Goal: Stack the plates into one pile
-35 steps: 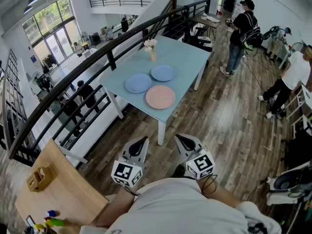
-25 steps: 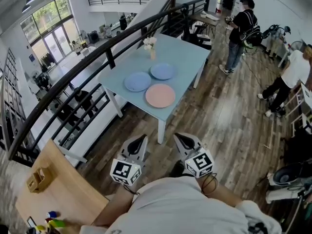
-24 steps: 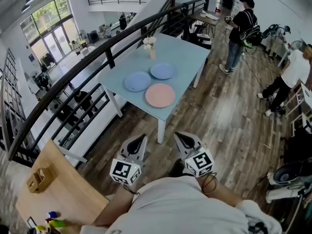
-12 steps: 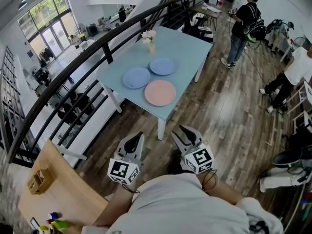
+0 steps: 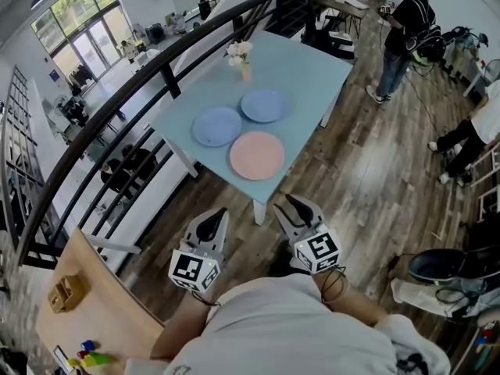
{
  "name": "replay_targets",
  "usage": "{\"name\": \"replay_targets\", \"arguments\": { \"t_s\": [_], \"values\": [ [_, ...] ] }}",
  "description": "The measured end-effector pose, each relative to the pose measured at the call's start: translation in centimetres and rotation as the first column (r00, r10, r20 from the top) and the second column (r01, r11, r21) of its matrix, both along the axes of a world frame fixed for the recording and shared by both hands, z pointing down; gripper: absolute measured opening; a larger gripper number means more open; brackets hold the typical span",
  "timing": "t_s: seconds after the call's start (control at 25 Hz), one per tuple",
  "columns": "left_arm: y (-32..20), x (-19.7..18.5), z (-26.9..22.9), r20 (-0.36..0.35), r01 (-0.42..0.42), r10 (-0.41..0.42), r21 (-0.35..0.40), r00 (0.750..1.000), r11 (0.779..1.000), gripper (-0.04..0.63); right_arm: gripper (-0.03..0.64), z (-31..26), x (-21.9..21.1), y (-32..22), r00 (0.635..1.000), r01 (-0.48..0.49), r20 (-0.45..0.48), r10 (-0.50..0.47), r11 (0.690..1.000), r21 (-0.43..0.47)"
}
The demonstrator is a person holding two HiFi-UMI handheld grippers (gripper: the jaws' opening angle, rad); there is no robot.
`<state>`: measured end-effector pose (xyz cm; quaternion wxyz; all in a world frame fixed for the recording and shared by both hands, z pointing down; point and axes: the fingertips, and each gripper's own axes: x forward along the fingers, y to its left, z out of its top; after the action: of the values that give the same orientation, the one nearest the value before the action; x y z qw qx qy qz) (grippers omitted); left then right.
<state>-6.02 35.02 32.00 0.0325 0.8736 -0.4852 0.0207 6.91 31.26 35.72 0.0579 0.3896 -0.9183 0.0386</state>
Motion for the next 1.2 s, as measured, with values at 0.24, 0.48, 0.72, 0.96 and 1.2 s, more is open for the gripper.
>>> {"name": "replay_targets", "arguments": {
  "t_s": [0.24,0.48,0.72,0.96,1.2],
  "values": [
    [-7.0,2.5,0.3,0.009,0.02,-0.02,-0.019,1.0,1.0,0.005,0.161,0.0,2.8,-7.4,1.0,0.016,0.008,-0.016,1.0,-0.011],
    [-13.3,5.0,0.4,0.005,0.056,-0.056,-0.021,0.998,0.998,0.005,0.161,0.2,6.2,-14.1,0.999,0.04,-0.016,-0.04,0.999,-0.021],
    [-16.7,6.6,1.0,0.01,0.077,-0.076,-0.051,0.997,0.996,0.005,0.169,1.4,8.3,-18.2,0.998,0.057,-0.033,-0.059,0.997,-0.057],
    [-19.3,6.9,1.7,0.006,0.089,-0.089,-0.069,0.996,0.994,0.005,0.17,2.9,9.3,-20.8,0.997,0.058,-0.049,-0.063,0.993,-0.107],
    [-22.6,5.4,3.4,-0.005,0.072,-0.072,-0.097,0.997,0.993,0.005,0.173,5.7,7.9,-23.6,0.996,0.053,-0.068,-0.066,0.984,-0.17]
  ]
}}
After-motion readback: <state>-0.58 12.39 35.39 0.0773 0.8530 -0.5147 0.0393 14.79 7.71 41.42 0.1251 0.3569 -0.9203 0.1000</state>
